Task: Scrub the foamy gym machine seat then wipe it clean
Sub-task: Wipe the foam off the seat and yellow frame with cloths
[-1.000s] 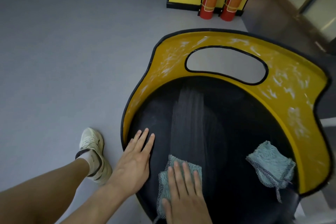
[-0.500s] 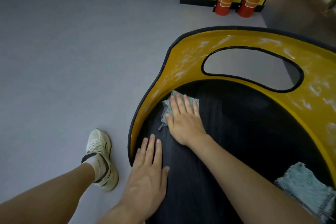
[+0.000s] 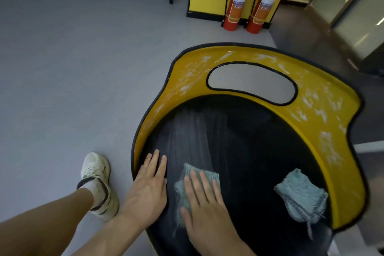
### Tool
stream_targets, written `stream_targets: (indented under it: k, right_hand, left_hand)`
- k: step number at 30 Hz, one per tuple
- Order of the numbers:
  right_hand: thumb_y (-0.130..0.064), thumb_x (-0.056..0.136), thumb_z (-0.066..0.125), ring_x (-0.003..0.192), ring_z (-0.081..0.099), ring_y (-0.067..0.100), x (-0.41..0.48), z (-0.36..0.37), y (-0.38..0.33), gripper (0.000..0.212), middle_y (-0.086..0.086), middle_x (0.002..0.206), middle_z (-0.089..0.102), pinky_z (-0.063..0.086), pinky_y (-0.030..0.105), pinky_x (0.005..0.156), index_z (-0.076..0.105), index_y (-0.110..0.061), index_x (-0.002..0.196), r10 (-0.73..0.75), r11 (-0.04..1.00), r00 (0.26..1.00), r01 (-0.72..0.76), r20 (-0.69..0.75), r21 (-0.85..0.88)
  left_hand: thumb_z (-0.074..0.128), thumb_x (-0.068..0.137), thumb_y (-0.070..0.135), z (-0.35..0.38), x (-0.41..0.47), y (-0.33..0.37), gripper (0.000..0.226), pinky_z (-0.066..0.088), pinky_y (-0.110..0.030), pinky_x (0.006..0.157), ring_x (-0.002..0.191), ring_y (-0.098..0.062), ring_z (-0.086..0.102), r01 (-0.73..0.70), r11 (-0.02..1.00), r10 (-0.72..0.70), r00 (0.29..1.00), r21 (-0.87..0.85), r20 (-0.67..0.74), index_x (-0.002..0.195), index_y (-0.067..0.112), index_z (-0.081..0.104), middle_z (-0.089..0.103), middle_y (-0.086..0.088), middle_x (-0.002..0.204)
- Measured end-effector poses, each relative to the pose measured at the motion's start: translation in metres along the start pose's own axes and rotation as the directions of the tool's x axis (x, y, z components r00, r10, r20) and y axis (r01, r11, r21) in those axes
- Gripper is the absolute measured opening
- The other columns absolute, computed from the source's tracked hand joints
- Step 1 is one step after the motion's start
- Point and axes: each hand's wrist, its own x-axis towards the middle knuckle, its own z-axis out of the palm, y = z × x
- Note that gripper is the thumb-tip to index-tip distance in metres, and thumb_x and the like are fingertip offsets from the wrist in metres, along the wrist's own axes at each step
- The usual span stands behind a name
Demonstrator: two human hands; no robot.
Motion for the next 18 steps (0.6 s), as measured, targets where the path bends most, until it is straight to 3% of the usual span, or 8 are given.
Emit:
stream_targets:
  k: [2,3,5,8,10,13,16,18]
  right_hand:
    - [-0.052,0.094,0.045,0.150,0.031,0.025,-0.021,0.005,0.013,0.073,0.006,0.163,0.036,0.024,0.047,0.113,0.039,-0.014,0.155,-0.044,0.998,0.999,0.044,-0.015,-0.041]
    - [-0.052,0.094,0.044,0.151,0.030,0.024,-0.020,0.004,0.025,0.072,0.005,0.163,0.036,0.024,0.047,0.113,0.038,-0.015,0.155,-0.053,0.997,0.998,0.051,-0.034,-0.059]
    - [-0.049,0.100,0.036,0.152,0.027,0.025,-0.001,0.001,0.056,0.066,0.006,0.164,0.032,0.020,0.047,0.115,0.035,-0.014,0.156,0.011,0.997,0.999,-0.015,-0.045,-0.077]
    - [-0.054,0.100,0.005,0.156,0.002,0.023,0.058,-0.020,0.118,0.073,0.004,0.170,0.008,0.000,0.042,0.125,0.010,-0.015,0.161,0.223,0.973,0.974,-0.226,-0.050,-0.055]
    - [-0.057,0.092,-0.011,0.156,-0.013,0.020,0.107,-0.038,0.162,0.080,0.001,0.170,-0.010,-0.010,0.042,0.124,-0.006,-0.018,0.161,0.367,0.930,0.930,-0.367,-0.026,0.003]
    - [-0.050,0.105,0.006,0.156,-0.013,0.023,0.176,-0.062,0.201,0.067,0.003,0.170,-0.012,-0.009,0.049,0.125,-0.005,-0.017,0.163,0.510,0.859,0.860,-0.509,-0.009,0.049]
    - [-0.044,0.108,0.011,0.156,-0.010,0.027,0.220,-0.069,0.194,0.065,0.005,0.171,-0.008,-0.009,0.051,0.124,-0.002,-0.013,0.163,0.541,0.840,0.841,-0.541,0.009,0.036]
    - [-0.044,0.108,0.010,0.156,-0.012,0.028,0.230,-0.068,0.169,0.065,0.006,0.170,-0.009,-0.011,0.051,0.124,-0.004,-0.012,0.162,0.479,0.876,0.877,-0.480,0.037,0.036]
  left_hand:
    - [0.013,0.103,0.044,0.009,-0.001,0.002,0.063,-0.003,-0.036,0.123,0.152,-0.022,-0.015,0.008,0.998,-0.008,1.000,0.055,0.009,0.157,0.018,-0.006,-0.015,-0.006,0.164]
    - [0.013,0.098,0.050,0.011,0.000,0.003,0.068,0.010,-0.042,0.123,0.154,-0.028,-0.001,0.005,0.992,-0.008,1.000,0.126,0.024,0.157,0.016,0.004,-0.002,-0.011,0.166]
    - [0.027,0.094,0.052,0.017,0.001,0.002,0.072,0.038,-0.051,0.111,0.145,-0.039,0.035,0.013,0.981,-0.024,0.998,0.195,0.054,0.153,0.012,0.033,0.034,-0.018,0.159]
    - [0.066,0.081,0.050,0.027,0.006,0.002,0.076,0.049,-0.054,0.096,0.130,-0.044,0.054,-0.002,0.975,0.001,1.000,0.221,0.004,0.144,0.011,0.051,0.050,-0.021,0.148]
    - [0.090,0.057,0.045,0.029,0.009,0.003,0.100,0.053,-0.056,0.089,0.126,-0.046,0.055,-0.009,0.974,0.014,1.000,0.226,-0.022,0.142,0.011,0.049,0.055,-0.024,0.142]
    - [0.097,0.040,0.046,0.028,0.013,0.006,0.118,0.056,-0.058,0.083,0.127,-0.044,0.044,-0.004,0.978,0.006,1.000,0.207,-0.007,0.140,0.012,0.046,0.058,-0.025,0.139]
    - [0.099,0.030,0.046,0.029,0.016,0.008,0.123,0.055,-0.060,0.081,0.125,-0.044,0.040,0.004,0.980,-0.003,1.000,0.199,-0.006,0.137,0.012,0.047,0.060,-0.026,0.136]
    - [0.099,0.029,0.045,0.028,0.017,0.011,0.124,0.055,-0.061,0.082,0.126,-0.044,0.040,0.009,0.979,-0.008,1.000,0.205,-0.002,0.137,0.012,0.047,0.060,-0.025,0.137]
